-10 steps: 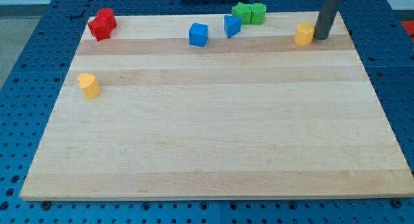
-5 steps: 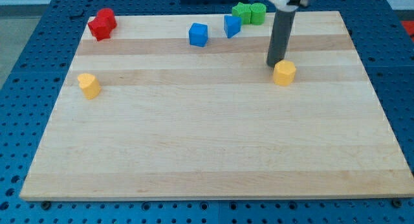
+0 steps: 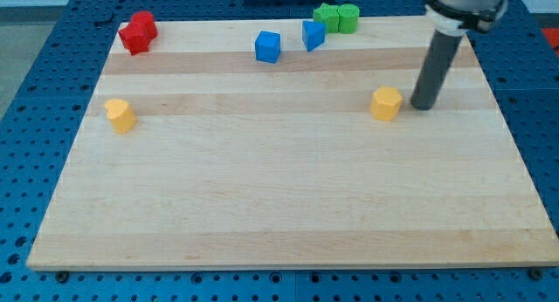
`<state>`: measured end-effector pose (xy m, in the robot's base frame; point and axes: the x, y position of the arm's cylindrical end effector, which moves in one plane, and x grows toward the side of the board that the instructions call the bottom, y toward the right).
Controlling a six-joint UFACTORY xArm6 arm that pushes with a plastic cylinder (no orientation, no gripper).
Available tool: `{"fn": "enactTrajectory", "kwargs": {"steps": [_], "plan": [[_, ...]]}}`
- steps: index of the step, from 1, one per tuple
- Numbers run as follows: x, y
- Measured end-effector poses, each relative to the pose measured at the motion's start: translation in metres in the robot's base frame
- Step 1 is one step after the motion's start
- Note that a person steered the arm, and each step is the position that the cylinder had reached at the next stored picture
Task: Move the yellow hexagon to the center of the board
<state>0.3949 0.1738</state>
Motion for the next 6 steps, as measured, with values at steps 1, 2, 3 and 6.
{"fn": "enactTrajectory", "kwargs": {"steps": [1, 2, 3, 6], "plan": [[-0.004, -0.047], [-0.002, -0.098], [0.002, -0.159], [0.011, -0.123]]}}
